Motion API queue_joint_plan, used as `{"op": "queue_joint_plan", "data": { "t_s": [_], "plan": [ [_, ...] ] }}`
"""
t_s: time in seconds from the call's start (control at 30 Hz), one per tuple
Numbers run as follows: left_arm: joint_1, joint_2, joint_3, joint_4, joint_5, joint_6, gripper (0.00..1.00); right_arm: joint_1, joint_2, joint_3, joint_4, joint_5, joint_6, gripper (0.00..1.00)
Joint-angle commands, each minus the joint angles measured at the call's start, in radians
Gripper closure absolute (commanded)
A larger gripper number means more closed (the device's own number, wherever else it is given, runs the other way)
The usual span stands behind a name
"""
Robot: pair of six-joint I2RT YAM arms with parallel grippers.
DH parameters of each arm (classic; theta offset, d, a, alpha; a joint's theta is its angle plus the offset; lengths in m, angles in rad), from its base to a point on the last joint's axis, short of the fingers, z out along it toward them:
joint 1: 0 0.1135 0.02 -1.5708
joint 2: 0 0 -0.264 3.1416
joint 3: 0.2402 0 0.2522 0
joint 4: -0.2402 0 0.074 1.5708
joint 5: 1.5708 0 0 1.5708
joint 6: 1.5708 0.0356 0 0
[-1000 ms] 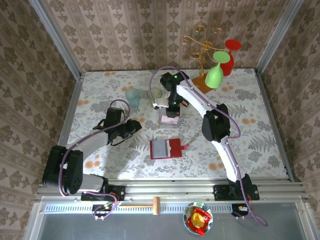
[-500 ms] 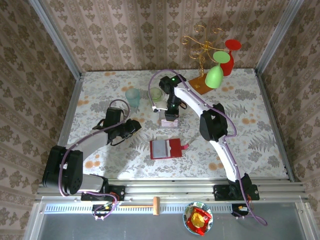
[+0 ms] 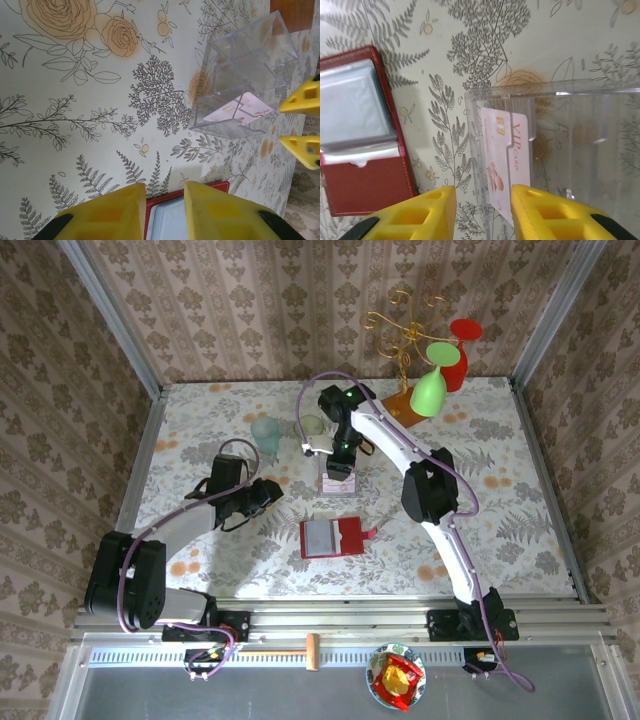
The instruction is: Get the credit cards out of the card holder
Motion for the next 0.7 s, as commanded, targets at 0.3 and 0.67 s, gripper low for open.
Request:
{"op": "queue_joint_plan", "data": {
  "t_s": [0.3, 0.67],
  "plan": [
    [-0.092, -0.003, -0.010, 0.006, 0.021, -0.019, 0.73, 0.034, -0.383, -0.492, 0.419, -0.048, 0.374, 0.64],
    [-0.221, 0.049, -0.040, 0.035, 0.003, -0.061, 0.74, 0.074, -0.645, -0.962, 0.813, -0.008, 0.962, 0.65]
  ]
}}
